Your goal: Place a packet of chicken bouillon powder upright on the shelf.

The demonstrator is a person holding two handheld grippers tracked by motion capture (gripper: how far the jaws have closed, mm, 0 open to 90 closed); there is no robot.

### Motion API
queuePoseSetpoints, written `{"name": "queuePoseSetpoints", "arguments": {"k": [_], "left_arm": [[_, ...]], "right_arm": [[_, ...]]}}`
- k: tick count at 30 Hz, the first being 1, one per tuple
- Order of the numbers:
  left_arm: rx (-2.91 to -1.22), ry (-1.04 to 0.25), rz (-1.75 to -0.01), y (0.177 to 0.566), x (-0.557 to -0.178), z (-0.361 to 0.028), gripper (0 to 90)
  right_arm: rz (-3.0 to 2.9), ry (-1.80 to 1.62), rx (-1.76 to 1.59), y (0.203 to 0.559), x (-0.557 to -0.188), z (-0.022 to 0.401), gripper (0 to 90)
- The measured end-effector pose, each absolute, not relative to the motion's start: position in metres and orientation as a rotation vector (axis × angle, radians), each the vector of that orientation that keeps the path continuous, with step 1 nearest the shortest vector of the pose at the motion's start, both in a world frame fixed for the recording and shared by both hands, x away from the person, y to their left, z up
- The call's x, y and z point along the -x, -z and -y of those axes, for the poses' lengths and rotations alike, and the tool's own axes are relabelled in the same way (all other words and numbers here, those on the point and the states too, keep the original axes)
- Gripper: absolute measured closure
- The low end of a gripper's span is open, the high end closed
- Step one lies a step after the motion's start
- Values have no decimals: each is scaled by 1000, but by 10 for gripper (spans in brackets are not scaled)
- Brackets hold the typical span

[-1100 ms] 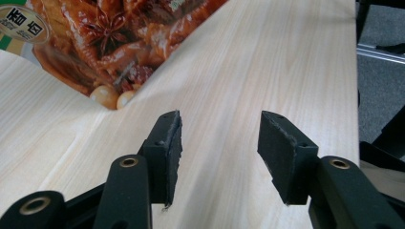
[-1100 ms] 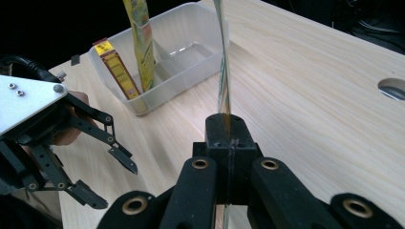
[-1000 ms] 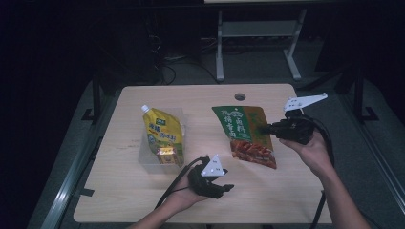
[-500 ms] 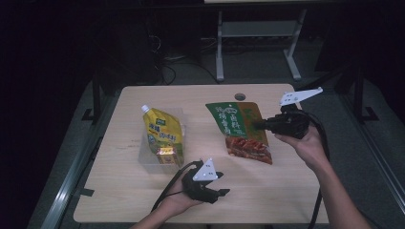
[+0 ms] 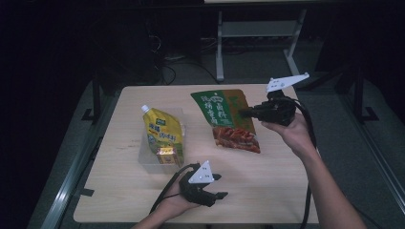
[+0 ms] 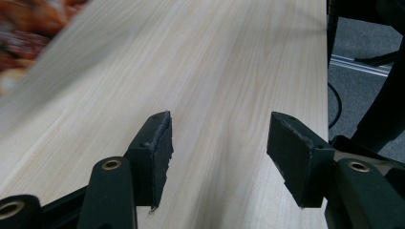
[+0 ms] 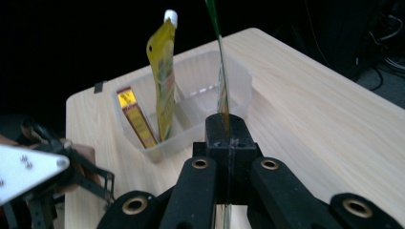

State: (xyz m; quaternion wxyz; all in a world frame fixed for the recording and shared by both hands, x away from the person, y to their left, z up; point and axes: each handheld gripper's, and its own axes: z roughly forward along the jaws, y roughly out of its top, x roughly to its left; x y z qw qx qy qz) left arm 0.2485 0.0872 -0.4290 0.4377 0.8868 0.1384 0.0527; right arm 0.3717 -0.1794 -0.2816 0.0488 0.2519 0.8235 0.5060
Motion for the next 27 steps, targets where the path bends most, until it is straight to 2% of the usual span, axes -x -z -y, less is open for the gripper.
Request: {"name": "queuePoseSetpoints", "arguments": {"k": [27], "left_arm": [[-2184, -89, -323, 433, -244, -88, 370]], "right_arm": [[-2504, -1634, -626, 245, -419, 99, 900]]}}
